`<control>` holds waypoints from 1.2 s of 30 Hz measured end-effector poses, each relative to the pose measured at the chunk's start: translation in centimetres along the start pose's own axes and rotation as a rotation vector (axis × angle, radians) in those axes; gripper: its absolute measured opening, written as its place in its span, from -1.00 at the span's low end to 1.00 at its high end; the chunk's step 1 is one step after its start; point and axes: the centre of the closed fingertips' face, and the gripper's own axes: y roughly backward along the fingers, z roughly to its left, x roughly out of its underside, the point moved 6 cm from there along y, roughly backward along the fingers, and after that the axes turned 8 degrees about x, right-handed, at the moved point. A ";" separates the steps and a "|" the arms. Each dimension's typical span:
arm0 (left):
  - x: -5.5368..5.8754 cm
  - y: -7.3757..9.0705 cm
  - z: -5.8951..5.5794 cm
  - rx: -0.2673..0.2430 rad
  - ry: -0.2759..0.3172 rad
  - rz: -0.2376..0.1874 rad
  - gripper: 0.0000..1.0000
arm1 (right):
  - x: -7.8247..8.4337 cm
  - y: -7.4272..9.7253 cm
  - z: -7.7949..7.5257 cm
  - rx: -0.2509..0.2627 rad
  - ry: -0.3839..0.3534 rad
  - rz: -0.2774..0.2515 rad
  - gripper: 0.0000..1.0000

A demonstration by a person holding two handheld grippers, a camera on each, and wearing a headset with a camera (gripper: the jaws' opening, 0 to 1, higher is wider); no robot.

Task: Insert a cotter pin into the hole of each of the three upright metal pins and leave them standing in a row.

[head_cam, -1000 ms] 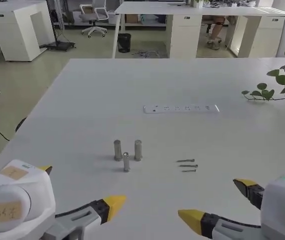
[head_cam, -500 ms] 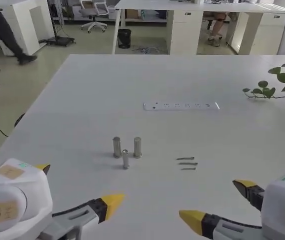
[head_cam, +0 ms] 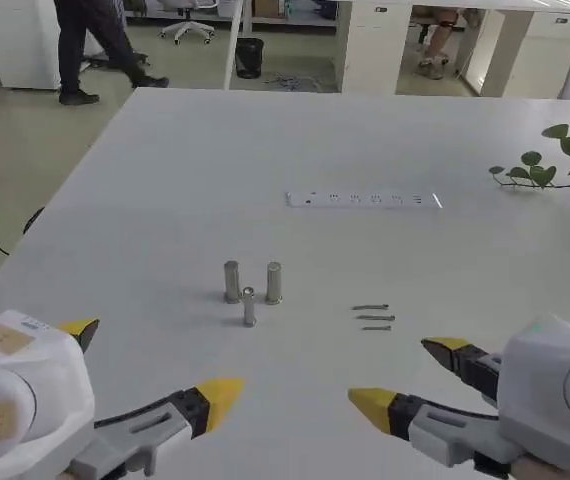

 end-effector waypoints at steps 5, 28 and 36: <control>-0.1 -0.1 0.2 -0.005 -0.034 0.000 0.75 | -0.8 -2.1 0.3 -0.041 0.007 -0.024 0.04; 0.4 -1.4 0.1 0.007 -0.018 0.007 0.73 | -3.4 -14.4 3.2 -0.187 0.064 -0.002 -0.32; 0.8 -1.6 0.2 0.001 -0.014 0.016 0.71 | -2.8 -17.7 4.3 -0.207 0.049 0.023 -0.36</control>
